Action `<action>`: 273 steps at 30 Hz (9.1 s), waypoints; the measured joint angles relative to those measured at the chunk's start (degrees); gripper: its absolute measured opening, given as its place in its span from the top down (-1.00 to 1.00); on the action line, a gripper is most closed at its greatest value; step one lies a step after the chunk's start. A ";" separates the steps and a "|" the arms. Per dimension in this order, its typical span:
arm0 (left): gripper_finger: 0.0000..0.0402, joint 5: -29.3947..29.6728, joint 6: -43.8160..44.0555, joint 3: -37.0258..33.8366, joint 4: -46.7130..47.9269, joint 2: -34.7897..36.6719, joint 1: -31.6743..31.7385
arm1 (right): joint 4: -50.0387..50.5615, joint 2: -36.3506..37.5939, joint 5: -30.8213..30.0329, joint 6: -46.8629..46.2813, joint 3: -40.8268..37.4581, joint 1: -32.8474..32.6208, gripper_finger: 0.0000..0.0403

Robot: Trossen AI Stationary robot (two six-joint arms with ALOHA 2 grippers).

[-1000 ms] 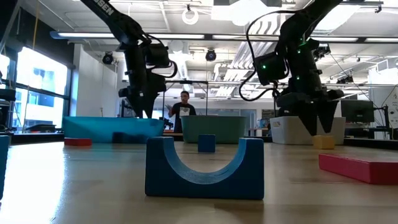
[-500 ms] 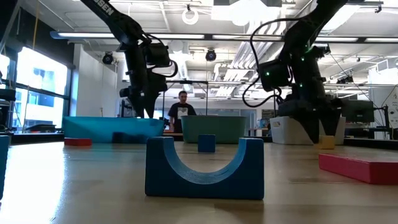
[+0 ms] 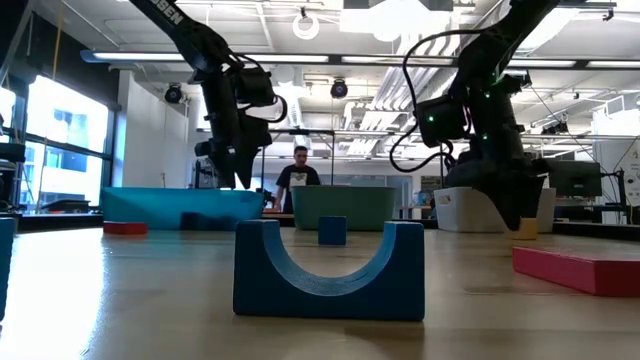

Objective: Sort & place blocks by color
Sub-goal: Put the yellow block into the grey bin, then put the blue block into the green bin

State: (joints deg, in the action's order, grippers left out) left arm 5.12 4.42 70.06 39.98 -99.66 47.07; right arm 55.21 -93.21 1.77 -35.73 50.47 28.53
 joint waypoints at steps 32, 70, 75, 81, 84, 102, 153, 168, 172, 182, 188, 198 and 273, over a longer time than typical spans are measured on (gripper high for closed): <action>-0.13 -0.01 1.41 0.00 -0.01 0.00 -1.51 | 6.80 0.00 -17.30 27.01 24.38 18.30 0.47; -0.13 -6.22 11.63 9.27 2.49 0.28 -18.98 | 2.65 -0.01 -5.52 28.67 19.72 28.22 -0.03; -0.13 -6.22 11.71 9.27 5.28 0.28 -22.66 | 5.03 1.74 -5.71 27.41 22.57 26.10 -0.04; -0.13 -6.22 13.03 9.26 11.09 0.28 -28.20 | 5.69 4.90 -5.20 22.86 24.68 22.70 -0.04; -0.13 -6.20 13.43 9.25 11.80 0.28 -31.92 | 5.85 6.34 -4.63 20.95 24.84 20.73 -0.04; -0.13 -6.16 14.01 9.25 6.48 0.28 -54.16 | 7.97 7.89 -4.55 8.28 24.84 5.84 -0.04; -0.13 6.90 19.56 9.22 -17.39 -15.91 -72.35 | 2.31 7.87 -5.70 4.69 24.84 -0.57 -0.04; -0.13 7.37 19.12 9.12 -18.81 -17.46 -72.63 | 2.29 7.85 -6.05 4.66 24.81 -0.57 -0.04; -0.13 6.46 19.40 9.09 -20.14 -18.90 -72.78 | 2.29 7.85 -6.08 4.67 24.79 -0.57 -0.04; -0.13 5.83 19.10 9.14 -22.14 -21.73 -72.75 | 2.13 7.85 -6.53 4.66 24.79 -0.57 -0.04; -0.06 5.14 19.03 9.29 -22.57 -22.67 -72.70 | 2.11 7.85 -6.73 4.66 24.79 -0.57 -0.04; 0.48 4.75 15.42 9.29 -23.64 -22.86 -71.19 | 2.37 7.85 -7.34 4.64 24.79 -0.57 -0.04; 0.48 -9.04 -10.65 9.22 -23.49 -9.33 -7.49 | -7.39 7.87 5.38 -4.13 24.79 -0.35 -0.04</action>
State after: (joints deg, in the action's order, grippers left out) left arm -3.92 -6.24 79.28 16.49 -108.99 39.58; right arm 47.82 -85.34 7.16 -39.86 75.26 28.18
